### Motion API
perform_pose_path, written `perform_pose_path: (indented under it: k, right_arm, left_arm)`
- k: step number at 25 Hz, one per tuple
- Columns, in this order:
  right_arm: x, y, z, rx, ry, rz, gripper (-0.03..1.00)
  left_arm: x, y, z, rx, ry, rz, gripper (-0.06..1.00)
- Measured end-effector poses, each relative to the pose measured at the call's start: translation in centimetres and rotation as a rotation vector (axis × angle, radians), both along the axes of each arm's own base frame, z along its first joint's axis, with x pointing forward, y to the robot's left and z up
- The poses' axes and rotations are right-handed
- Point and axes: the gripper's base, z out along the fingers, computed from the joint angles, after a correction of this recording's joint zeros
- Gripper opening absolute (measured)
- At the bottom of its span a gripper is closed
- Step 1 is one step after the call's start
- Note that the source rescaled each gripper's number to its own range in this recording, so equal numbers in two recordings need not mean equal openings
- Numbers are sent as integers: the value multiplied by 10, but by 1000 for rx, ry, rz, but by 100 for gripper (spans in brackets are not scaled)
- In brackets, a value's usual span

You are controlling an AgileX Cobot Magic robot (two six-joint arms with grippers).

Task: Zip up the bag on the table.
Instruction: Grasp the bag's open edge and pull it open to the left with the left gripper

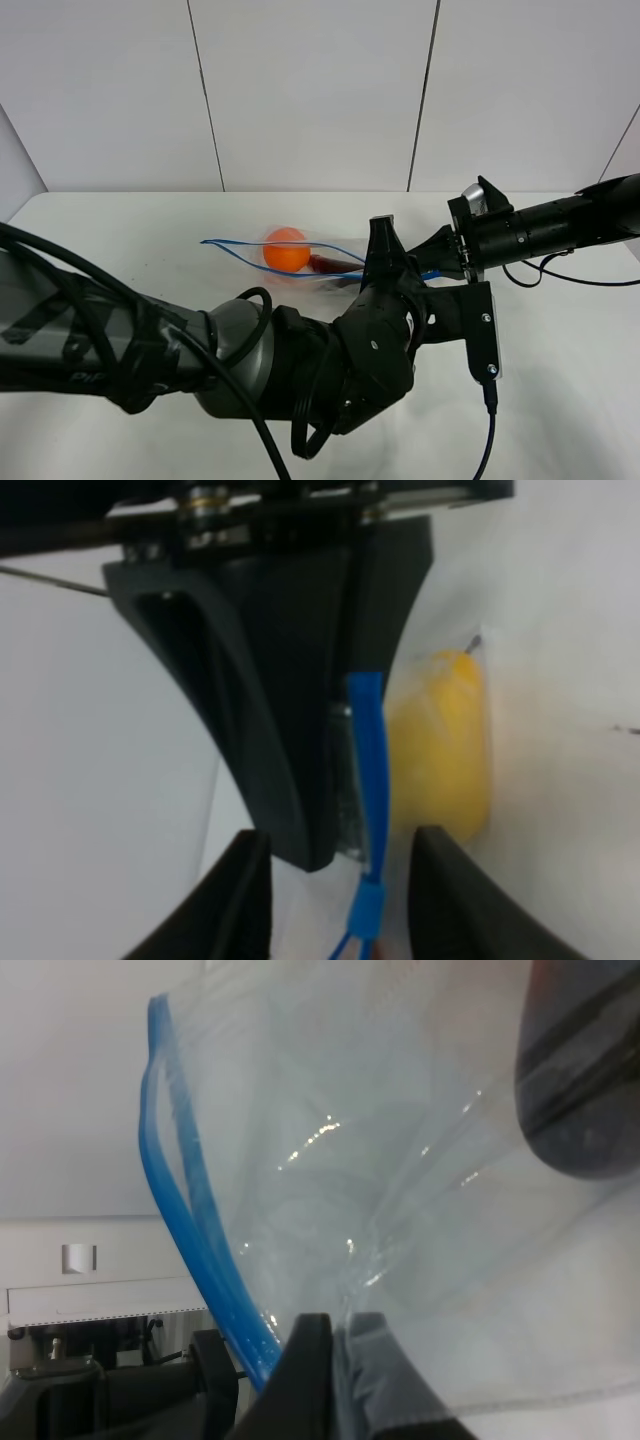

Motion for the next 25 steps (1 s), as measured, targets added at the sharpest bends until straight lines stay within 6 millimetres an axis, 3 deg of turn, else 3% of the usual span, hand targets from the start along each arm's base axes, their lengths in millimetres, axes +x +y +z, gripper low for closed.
perform_pose_path:
  k: [5,10,25]
  right_arm:
    - [0,0,0,0,0,0,0]
    - [0,0,0,-5,0,1,0]
    - [-1,0,-1,-15,3,13,0]
  left_arm:
    - [0,0,-4,8,2,2,30]
    - [2,0,-21,55,1,15,30]
    - [6,2,-19,61,-40,60,30]
